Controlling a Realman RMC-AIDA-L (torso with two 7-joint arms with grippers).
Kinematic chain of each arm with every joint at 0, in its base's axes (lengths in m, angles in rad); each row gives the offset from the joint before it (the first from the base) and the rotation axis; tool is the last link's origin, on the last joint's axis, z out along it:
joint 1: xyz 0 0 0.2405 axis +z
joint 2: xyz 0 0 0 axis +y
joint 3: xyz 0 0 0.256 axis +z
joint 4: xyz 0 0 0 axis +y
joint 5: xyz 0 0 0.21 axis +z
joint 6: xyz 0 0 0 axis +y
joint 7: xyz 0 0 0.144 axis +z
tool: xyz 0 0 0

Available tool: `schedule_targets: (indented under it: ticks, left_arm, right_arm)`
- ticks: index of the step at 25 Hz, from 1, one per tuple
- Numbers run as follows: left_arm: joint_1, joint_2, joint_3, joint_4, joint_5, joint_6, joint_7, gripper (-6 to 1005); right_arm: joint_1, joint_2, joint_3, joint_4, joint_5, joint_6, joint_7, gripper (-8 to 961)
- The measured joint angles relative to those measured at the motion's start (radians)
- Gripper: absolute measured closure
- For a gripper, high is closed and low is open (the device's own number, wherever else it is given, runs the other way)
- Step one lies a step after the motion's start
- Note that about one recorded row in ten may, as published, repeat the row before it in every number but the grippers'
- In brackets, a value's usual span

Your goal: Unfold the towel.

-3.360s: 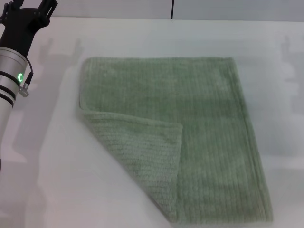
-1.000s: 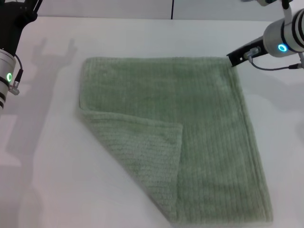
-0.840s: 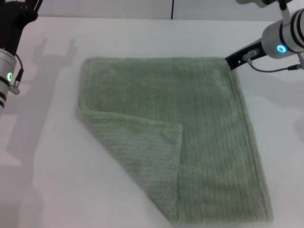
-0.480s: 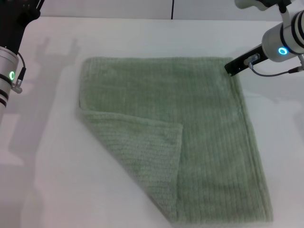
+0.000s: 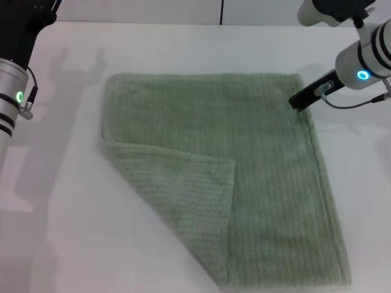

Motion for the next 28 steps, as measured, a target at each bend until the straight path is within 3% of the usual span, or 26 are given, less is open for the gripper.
schedule_targets:
  ticks: [28]
  left_arm:
    - [-0.007, -0.001, 0.003, -0.015, 0.004, 0.002, -0.015, 145]
  right_arm:
    - [0.024, 0.002, 0.051, 0.089, 0.01, -0.033, -0.126, 953]
